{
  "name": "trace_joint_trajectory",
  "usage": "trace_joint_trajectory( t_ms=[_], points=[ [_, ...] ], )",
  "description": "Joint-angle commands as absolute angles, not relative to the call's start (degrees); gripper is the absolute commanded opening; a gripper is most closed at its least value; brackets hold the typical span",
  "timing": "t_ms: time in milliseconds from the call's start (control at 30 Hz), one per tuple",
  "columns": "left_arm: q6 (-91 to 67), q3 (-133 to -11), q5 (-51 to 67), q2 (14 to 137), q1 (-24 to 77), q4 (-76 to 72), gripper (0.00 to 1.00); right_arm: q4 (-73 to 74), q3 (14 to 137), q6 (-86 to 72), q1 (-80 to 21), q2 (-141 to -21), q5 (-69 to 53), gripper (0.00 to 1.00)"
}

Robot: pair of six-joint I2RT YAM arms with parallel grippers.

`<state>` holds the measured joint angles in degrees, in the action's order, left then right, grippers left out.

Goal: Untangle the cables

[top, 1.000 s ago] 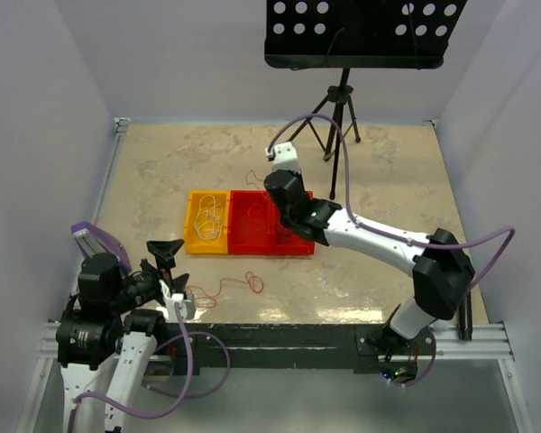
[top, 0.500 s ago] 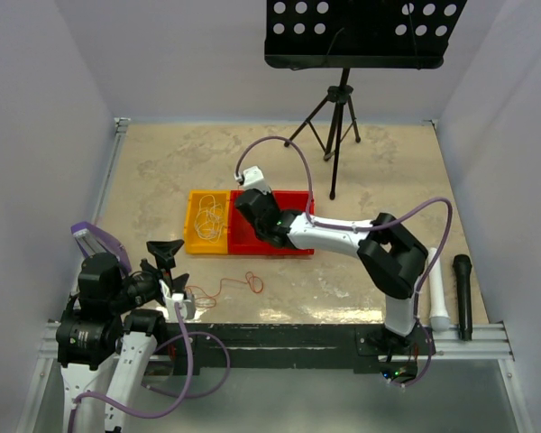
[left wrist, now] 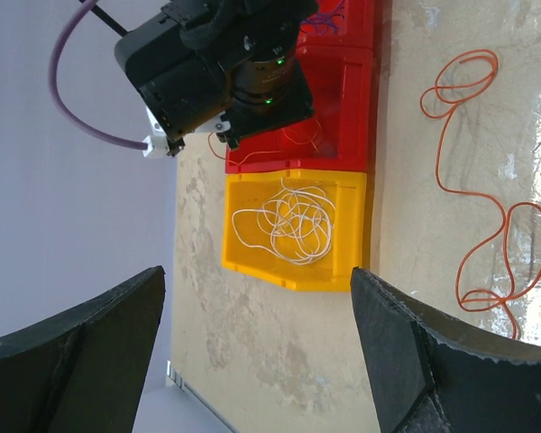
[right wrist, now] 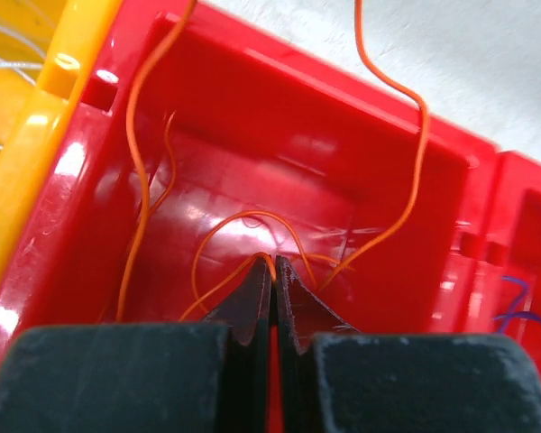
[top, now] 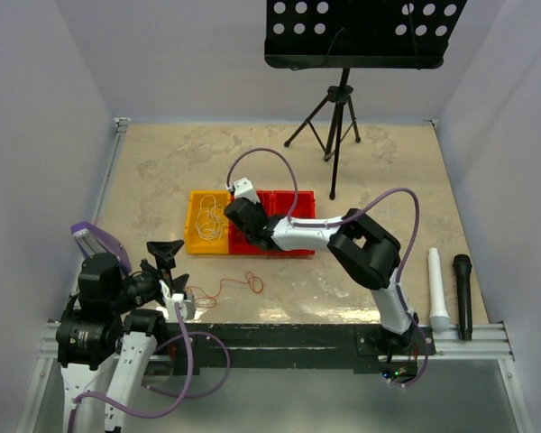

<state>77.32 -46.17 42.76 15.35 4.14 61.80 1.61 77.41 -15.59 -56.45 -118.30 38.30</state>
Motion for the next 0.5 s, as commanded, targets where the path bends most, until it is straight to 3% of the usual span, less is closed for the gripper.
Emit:
trace_joint_trajectory(
  t_ms=[0, 200, 333, 467],
  points=[
    [78.31, -46.67, 43.59, 15.12, 3.78, 61.43, 0.88, -0.97, 80.59, -18.72, -56.6, -119.7, 38.06, 0.0],
    [78.4, -46.93, 43.42, 15.47, 3.78, 61.44, 0.88, -0.09, 82.18, -20.21, -56.69, -120.15, 38.15, 0.01],
    [78.57, -46.93, 43.59, 15.56, 3.78, 61.43, 0.88, 1.58, 81.48, -21.27, -56.78, -115.94, 38.76, 0.26],
    [78.4, -47.28, 43.77, 15.73, 3.78, 61.35, 0.88, 2.63, 80.6, -21.8, -57.13, -110.66, 39.02, 0.42]
  ],
)
